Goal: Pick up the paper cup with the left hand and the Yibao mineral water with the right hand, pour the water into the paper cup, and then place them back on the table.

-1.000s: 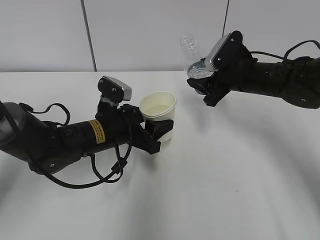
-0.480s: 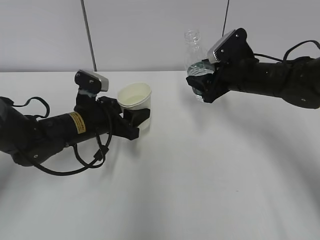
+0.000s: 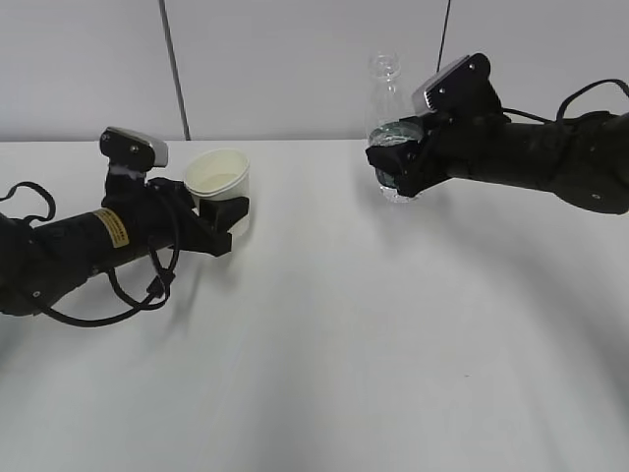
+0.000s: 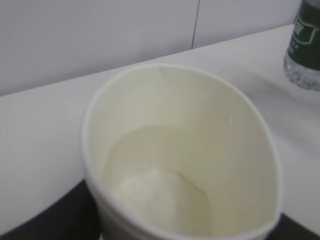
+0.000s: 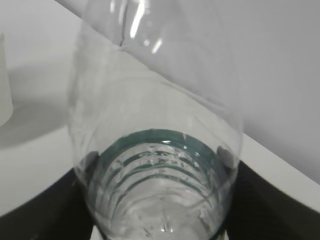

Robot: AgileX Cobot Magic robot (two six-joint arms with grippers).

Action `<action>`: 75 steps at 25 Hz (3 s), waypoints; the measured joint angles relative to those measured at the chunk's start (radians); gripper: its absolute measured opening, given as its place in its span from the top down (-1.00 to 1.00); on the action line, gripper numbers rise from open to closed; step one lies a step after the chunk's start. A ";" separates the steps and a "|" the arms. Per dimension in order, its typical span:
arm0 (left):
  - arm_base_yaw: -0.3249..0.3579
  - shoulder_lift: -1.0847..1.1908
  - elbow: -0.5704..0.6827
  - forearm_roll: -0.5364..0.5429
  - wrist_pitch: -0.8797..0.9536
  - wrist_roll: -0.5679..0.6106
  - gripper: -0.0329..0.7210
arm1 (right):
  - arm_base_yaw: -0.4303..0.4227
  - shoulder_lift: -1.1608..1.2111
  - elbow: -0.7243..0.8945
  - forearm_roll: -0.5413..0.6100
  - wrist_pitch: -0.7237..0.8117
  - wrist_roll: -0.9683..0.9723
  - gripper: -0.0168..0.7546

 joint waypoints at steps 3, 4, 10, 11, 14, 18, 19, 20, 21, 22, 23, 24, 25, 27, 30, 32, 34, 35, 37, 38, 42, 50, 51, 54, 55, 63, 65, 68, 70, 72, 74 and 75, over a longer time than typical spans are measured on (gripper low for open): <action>0.010 0.000 0.000 0.000 0.002 0.012 -0.14 | 0.000 0.000 0.000 0.017 0.000 0.006 -0.34; 0.011 0.000 0.000 0.000 0.005 0.019 -0.14 | 0.000 0.000 0.000 0.017 0.000 0.006 -0.34; 0.011 0.000 0.000 -0.001 0.044 0.050 -0.14 | 0.000 0.000 0.000 0.067 0.002 0.009 -0.34; 0.011 0.000 0.000 -0.003 0.049 0.051 -0.14 | 0.000 0.000 0.000 0.067 0.002 0.009 -0.34; 0.011 0.000 0.000 -0.016 0.050 0.062 -0.14 | 0.000 0.011 0.000 0.084 0.004 0.013 -0.34; 0.011 0.000 0.000 -0.062 0.052 0.089 -0.14 | 0.000 0.038 0.000 0.119 0.004 0.015 -0.34; 0.012 0.000 0.000 -0.072 0.052 0.096 -0.14 | 0.000 0.040 0.000 0.125 0.001 0.015 -0.34; 0.013 0.000 0.000 -0.084 0.052 0.101 -0.14 | 0.000 0.045 0.000 0.149 -0.008 0.020 -0.34; 0.015 0.000 0.000 -0.093 0.052 0.102 -0.14 | 0.000 0.047 0.000 0.159 -0.008 0.021 -0.34; 0.017 0.000 0.000 -0.102 0.053 0.104 -0.14 | 0.000 0.053 0.000 0.179 -0.019 0.023 -0.34; 0.017 0.000 0.000 -0.113 0.053 0.109 -0.14 | 0.000 0.062 0.000 0.193 -0.033 0.028 -0.34; 0.018 0.000 0.000 -0.120 0.053 0.113 -0.14 | 0.000 0.068 0.000 0.197 -0.037 0.030 -0.34; 0.018 0.000 0.000 -0.128 0.053 0.116 -0.14 | 0.000 0.076 0.000 0.201 -0.040 0.032 -0.34; 0.018 0.000 0.000 -0.149 0.053 0.134 -0.14 | 0.000 0.097 0.000 0.211 -0.049 0.035 -0.34; 0.018 0.000 0.000 -0.189 0.053 0.151 -0.14 | 0.000 0.108 0.000 0.215 -0.049 0.037 -0.34; 0.018 0.000 0.000 -0.210 0.053 0.155 -0.14 | 0.000 0.114 0.000 0.227 -0.058 0.037 -0.34; 0.018 0.000 0.000 -0.221 0.053 0.157 -0.14 | 0.000 0.119 0.000 0.234 -0.067 0.037 -0.34; 0.018 0.000 0.000 -0.227 0.053 0.158 -0.14 | 0.000 0.119 0.000 0.234 -0.067 0.037 -0.34; 0.018 0.000 0.000 -0.248 0.053 0.158 -0.14 | 0.000 0.146 0.000 0.262 -0.120 0.039 -0.34; 0.018 0.000 0.000 -0.259 0.053 0.158 -0.14 | 0.000 0.160 0.000 0.272 -0.136 0.039 -0.34; 0.018 0.000 0.000 -0.291 0.053 0.161 -0.14 | 0.000 0.180 0.000 0.292 -0.146 0.041 -0.34; 0.018 0.002 0.000 -0.298 0.050 0.161 -0.14 | 0.000 0.184 0.000 0.304 -0.174 0.041 -0.34; 0.018 0.005 0.000 -0.302 0.046 0.162 -0.14 | 0.000 0.184 0.000 0.304 -0.180 0.041 -0.34; 0.018 0.026 0.000 -0.312 0.029 0.162 -0.14 | 0.000 0.184 0.000 0.304 -0.182 0.041 -0.34; 0.018 0.038 0.000 -0.313 0.021 0.162 -0.14 | 0.000 0.184 0.000 0.304 -0.182 0.041 -0.34; 0.018 0.070 0.000 -0.321 -0.011 0.162 -0.14 | 0.000 0.184 0.000 0.312 -0.183 0.041 -0.34; 0.018 0.077 0.000 -0.322 -0.021 0.162 -0.14 | 0.000 0.186 0.000 0.312 -0.183 0.041 -0.34; 0.018 0.094 0.000 -0.324 -0.031 0.162 -0.14 | 0.000 0.189 0.000 0.312 -0.186 0.041 -0.34; 0.018 0.101 0.000 -0.324 -0.038 0.162 -0.14 | 0.000 0.192 0.000 0.312 -0.186 0.041 -0.34; 0.018 0.101 0.000 -0.325 -0.040 0.162 -0.14 | 0.000 0.194 0.000 0.312 -0.186 0.041 -0.34; 0.018 0.101 0.000 -0.325 -0.041 0.162 -0.14 | 0.000 0.196 0.000 0.312 -0.186 0.041 -0.34; 0.018 0.103 0.000 -0.325 -0.041 0.162 -0.14 | 0.000 0.196 0.000 0.312 -0.186 0.041 -0.34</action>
